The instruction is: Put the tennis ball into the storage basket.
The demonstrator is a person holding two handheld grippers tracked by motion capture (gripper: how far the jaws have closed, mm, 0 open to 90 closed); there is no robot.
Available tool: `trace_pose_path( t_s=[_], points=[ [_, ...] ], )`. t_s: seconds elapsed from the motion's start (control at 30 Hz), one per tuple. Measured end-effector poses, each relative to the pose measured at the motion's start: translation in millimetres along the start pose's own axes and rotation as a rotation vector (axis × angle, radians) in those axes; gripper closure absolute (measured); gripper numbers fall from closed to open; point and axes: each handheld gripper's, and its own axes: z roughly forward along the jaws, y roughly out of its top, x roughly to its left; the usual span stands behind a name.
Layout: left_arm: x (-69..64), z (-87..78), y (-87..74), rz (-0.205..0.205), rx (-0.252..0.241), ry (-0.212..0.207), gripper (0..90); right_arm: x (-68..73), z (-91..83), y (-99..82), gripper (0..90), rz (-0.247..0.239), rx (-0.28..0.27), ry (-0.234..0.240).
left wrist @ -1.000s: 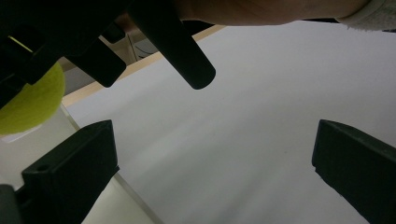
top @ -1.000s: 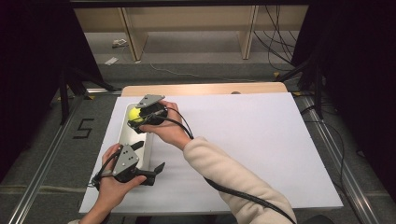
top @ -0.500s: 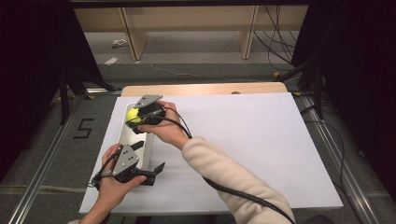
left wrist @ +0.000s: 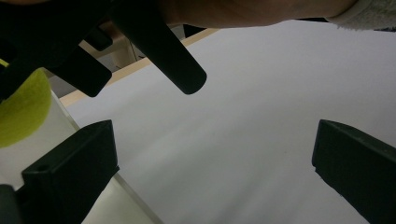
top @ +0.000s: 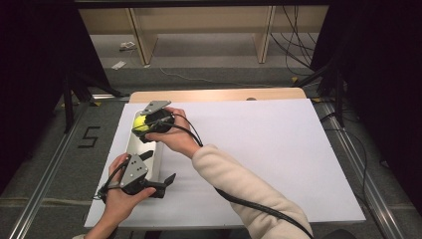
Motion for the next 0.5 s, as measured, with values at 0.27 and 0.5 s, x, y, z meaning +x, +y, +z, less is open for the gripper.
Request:
trace_pose_path(
  t_s=[0.27, 0.5],
  points=[
    [0.0, -0.1, -0.3, -0.003, -0.002, -0.001, 0.0, 1.6, 4.3, 0.1, 27.1, -0.005, 0.008, 0.006],
    [-0.3, 0.0, -0.2, -0.003, -0.002, -0.003, 0.0, 1.4, 5.4, 0.3, 27.1, -0.007, 0.02, 0.011]
  ],
)
